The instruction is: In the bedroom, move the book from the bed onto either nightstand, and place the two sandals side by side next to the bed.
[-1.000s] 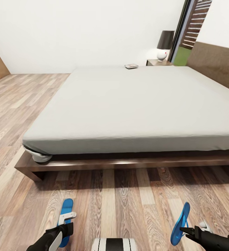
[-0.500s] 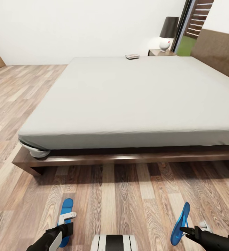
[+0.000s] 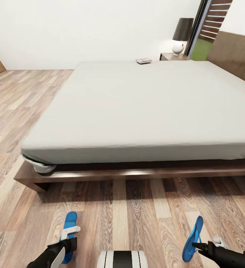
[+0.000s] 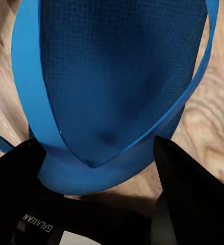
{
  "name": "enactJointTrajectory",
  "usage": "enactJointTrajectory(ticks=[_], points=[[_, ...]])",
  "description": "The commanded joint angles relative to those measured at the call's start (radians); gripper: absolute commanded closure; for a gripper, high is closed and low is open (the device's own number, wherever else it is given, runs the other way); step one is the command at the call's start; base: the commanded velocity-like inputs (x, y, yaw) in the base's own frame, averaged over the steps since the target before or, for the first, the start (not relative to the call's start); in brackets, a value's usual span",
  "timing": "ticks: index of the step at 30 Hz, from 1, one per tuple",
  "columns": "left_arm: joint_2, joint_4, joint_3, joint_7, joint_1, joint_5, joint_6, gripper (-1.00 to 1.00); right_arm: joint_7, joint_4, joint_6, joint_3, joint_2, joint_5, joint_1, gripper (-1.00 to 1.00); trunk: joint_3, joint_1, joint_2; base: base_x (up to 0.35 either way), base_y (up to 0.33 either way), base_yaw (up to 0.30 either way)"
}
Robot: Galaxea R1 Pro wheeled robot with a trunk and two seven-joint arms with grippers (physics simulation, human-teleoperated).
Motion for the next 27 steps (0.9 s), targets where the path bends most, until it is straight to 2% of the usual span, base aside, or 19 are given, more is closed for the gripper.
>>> enactJointTrajectory(ticks=[1,14,21,27], points=[[0.0,-0.002,0.0,0.001,0.0,0.009,0.006,1.0,0.006,-0.001,0.008,-0.007,0.001,0.007,-0.001,1.0,-0.001,0.0,0.0,0.249,0.24,0.0],[0.0,-0.002,0.0,0.001,0.0,0.009,0.006,1.0,0.006,-0.001,0.008,-0.007,0.001,0.007,-0.001,1.0,-0.001,0.0,0.0,0.214,0.241,0.0],[0.0,-0.002,0.0,0.001,0.0,0.009,0.006,1.0,0.006,-0.001,0.008,-0.007,0.001,0.007,-0.001,1.0,-0.001,0.0,0.0,0.029,0.04,0.0],[0.002,-0.002,0.002,0.001,0.0,0.012,0.006,1.0,0.006,-0.001,0.008,-0.007,0.001,0.007,-0.001,1.0,-0.001,0.0,0.0,0.007,0.223,0.0]])
